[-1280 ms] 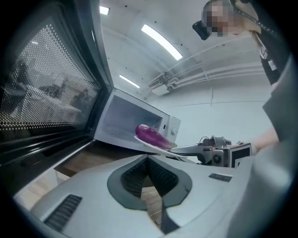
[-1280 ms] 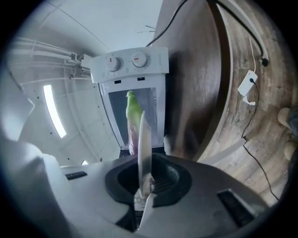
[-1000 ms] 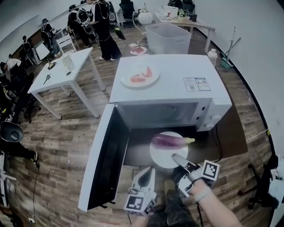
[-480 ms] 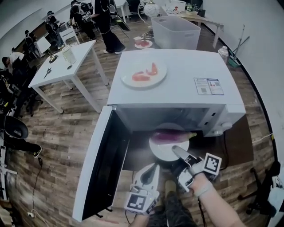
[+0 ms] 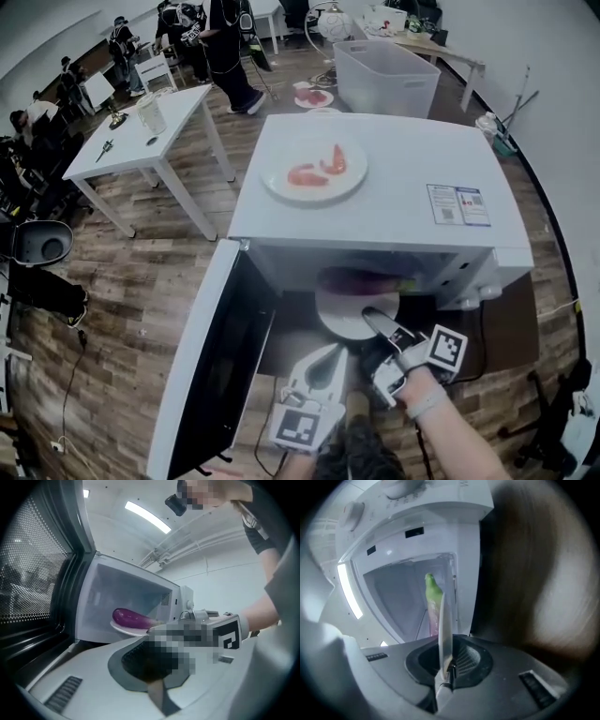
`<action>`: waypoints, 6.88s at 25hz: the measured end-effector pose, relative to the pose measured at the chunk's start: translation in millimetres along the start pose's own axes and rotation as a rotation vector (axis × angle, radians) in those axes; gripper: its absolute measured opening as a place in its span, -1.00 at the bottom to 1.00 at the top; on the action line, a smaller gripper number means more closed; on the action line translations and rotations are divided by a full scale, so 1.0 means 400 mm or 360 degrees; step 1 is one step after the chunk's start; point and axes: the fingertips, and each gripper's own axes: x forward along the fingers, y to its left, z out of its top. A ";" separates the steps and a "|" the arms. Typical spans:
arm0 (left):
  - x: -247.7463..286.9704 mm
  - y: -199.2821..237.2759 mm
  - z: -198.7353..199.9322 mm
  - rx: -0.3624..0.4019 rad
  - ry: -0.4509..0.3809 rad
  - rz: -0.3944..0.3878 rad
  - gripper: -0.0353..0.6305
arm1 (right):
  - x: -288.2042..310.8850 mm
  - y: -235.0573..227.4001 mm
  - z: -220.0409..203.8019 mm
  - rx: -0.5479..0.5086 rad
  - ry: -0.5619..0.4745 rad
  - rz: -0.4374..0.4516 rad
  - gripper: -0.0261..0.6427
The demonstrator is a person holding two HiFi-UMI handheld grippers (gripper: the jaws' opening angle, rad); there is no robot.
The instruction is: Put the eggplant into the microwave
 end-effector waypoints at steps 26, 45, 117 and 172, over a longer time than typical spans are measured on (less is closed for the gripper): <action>0.098 0.043 0.029 -0.0024 0.0011 0.0034 -0.89 | 0.093 0.015 0.036 -0.0103 0.0000 -0.0022 -0.85; 0.146 0.052 0.026 0.0015 0.0028 -0.0008 -0.89 | 0.013 0.040 -0.003 -0.0741 0.0113 -0.0048 -0.58; 0.252 0.129 0.017 -0.0152 0.0145 0.0005 -0.89 | 0.127 0.070 0.055 -0.2107 0.0173 -0.0567 -0.91; 0.003 -0.041 0.102 -0.0029 -0.0084 0.0011 -0.89 | -0.100 0.180 -0.139 -0.2384 -0.0121 -0.0334 -0.91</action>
